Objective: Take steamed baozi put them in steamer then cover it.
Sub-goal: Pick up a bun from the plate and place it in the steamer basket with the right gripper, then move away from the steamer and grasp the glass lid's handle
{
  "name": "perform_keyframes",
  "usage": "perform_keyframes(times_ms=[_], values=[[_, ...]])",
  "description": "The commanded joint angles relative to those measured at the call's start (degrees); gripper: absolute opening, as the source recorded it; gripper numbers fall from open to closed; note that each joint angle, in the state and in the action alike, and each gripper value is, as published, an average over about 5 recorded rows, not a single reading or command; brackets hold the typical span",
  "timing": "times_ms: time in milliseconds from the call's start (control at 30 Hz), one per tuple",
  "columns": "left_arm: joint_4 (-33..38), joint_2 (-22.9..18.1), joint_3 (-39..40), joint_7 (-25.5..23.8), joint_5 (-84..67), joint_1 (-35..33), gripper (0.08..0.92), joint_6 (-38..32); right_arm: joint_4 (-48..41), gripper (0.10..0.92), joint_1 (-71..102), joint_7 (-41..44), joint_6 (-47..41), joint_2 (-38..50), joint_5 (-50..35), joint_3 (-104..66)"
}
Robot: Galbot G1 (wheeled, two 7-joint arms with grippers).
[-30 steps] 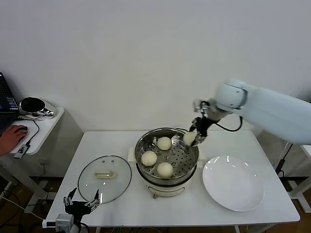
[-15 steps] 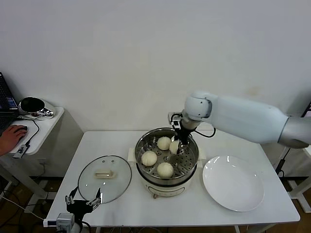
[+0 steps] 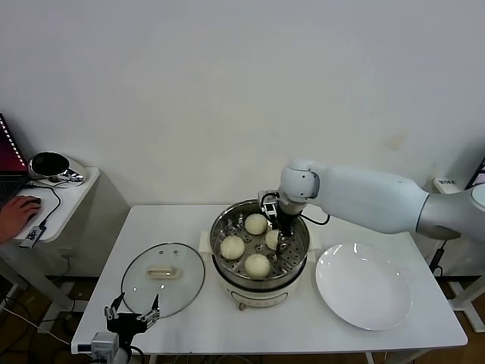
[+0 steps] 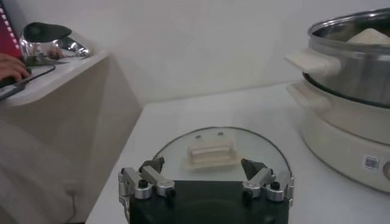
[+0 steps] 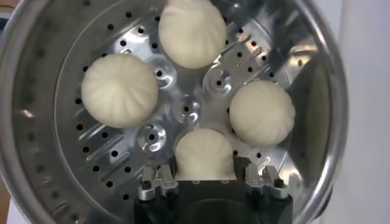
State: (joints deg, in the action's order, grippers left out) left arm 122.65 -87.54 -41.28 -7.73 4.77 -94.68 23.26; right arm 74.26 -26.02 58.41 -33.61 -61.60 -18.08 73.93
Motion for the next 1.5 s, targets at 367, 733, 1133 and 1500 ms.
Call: perform_keyframes(times_ms=[367, 733, 1133, 1500], values=[[0.10, -0.30, 0.37, 0.00, 0.19, -0.13, 0.823, 0.03, 0.86, 0.611, 0.02, -0.37, -0.28, 1.91, 0.47, -0.56], [0.16, -0.38, 0.52, -0.24, 0.23, 0.37, 0.823, 0.25, 5.15, 0.820, -3.97, 0.66, -0.41, 8.25, -2.01, -3.44], [-1.11, 0.20, 0.99, -0.65, -0.55, 1.79, 0.823, -0.54, 16.38, 0.823, 3.33, -13.52, 1.98, 24.72, -15.68, -21.60], [-1.43, 1.72, 3.48, 1.12, -7.00, 2.89, 0.823, -2.09, 26.34, 0.823, 44.36, -40.27, 15.38, 38.18, -29.94, -64.97]])
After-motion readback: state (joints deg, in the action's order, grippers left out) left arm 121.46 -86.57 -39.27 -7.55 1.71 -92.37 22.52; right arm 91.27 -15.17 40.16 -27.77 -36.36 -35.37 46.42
